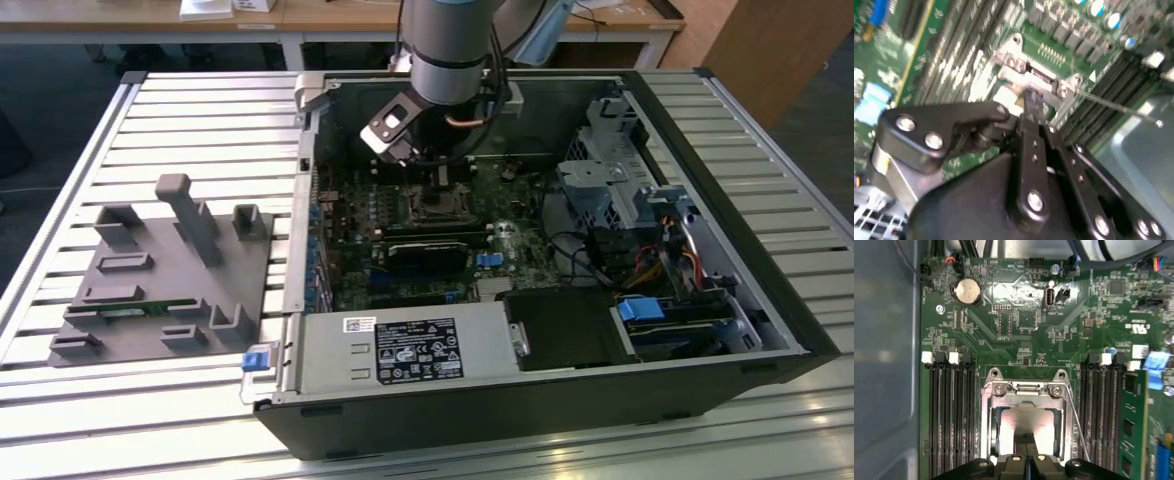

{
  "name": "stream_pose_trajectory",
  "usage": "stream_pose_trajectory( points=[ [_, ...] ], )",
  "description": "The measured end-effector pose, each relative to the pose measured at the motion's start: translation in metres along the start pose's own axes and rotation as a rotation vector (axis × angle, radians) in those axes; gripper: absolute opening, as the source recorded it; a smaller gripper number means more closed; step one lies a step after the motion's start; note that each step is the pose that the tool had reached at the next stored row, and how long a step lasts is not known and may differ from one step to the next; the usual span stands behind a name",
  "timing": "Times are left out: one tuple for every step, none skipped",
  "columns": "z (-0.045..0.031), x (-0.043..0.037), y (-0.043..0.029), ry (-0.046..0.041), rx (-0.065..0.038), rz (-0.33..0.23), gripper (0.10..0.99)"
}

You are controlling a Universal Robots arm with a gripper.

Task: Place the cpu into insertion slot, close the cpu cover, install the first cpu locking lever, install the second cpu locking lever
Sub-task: 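Close the cpu cover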

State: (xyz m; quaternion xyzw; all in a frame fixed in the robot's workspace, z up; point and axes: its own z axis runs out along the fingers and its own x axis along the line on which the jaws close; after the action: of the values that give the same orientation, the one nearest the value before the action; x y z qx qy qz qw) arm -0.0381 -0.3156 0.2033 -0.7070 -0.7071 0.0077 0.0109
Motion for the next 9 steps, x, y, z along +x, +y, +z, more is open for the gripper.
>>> stream_pose_trajectory(
  points=[
    [-0.0032,-0.0002,-0.0002,-0.0012,0.001,0.0,0.106],
    [-0.0052,-0.0002,-0.0003,-0.0011,0.001,0.0,0.106],
    [-0.0065,-0.0002,-0.0003,-0.0011,0.001,0.0,0.106],
    [-0.0069,-0.0002,-0.0003,-0.0012,0.001,0.0,0.106],
    [-0.0069,-0.0001,-0.0003,-0.0011,0.001,0.0,0.106],
    [-0.0069,-0.0002,-0.0001,-0.0011,0.001,0.0,0.106],
    [-0.0069,-0.0002,0.0001,-0.0012,0.001,0.0,0.106],
    [-0.007,-0.0002,0.0004,-0.0013,0.001,0.0,0.106],
    [-0.007,-0.0002,0.0009,-0.0013,0.001,0.0,0.106]
  ],
)
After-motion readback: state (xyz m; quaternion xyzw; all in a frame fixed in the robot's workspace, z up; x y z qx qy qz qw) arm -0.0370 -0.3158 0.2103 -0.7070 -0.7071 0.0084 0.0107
